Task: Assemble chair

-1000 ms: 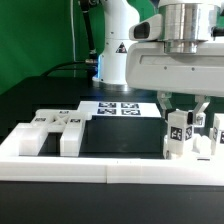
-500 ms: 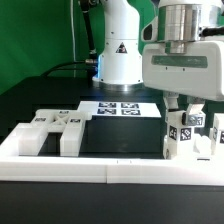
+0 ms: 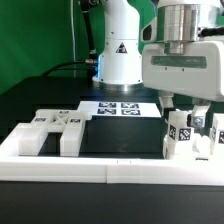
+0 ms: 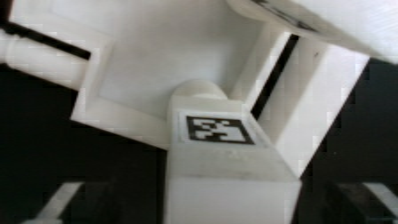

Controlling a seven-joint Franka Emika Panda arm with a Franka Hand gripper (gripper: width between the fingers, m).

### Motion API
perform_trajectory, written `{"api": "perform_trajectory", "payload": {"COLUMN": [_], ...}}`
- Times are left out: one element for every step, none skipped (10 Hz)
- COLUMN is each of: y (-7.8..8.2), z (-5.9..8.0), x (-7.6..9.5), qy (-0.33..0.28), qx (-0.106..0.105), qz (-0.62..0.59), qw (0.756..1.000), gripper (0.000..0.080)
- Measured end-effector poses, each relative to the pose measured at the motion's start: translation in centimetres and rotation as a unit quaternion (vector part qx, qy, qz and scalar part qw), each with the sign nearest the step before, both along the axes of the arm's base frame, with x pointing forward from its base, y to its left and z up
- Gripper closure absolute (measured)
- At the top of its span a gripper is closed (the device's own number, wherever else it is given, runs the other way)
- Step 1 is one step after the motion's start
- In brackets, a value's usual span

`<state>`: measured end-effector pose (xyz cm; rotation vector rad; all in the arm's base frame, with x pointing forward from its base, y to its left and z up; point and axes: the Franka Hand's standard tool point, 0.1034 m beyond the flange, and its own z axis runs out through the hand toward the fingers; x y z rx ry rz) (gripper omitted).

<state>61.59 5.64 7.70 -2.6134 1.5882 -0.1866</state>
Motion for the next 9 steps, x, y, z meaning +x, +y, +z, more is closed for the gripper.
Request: {"api": "perform_trajectory", "payload": {"y": [0.0,0.1,0.0,-0.1,-0.3,-0.7,-0.9,-1.2,-1.3], "z": [0.0,-0.1,-0.1,-0.1,-0.1,-0.1,-0.1,-0.1,-0.1], "x": [0.0,-0.1,-0.1,0.0,0.0,0.0,0.0,0.0,0.0], "qy": [0.0,0.001,0.001,0.001,0.001,0.001,0.001,0.003,0.004], "qx": [-0.006,-0.014,-0.023,-0.03,-0.038,-0.045,-0.05,-0.062,-0.07], "qz": [0.044,0.095,0.152,0.197,0.255,0.299,0.33,0.393,0.435], "qw": [0.999,0.995,0.988,0.98,0.966,0.953,0.943,0.917,0.898], "gripper": [0.018,0.0155,0.0151,0.0151,0.015,0.015,0.015,0.015,0.015]}}
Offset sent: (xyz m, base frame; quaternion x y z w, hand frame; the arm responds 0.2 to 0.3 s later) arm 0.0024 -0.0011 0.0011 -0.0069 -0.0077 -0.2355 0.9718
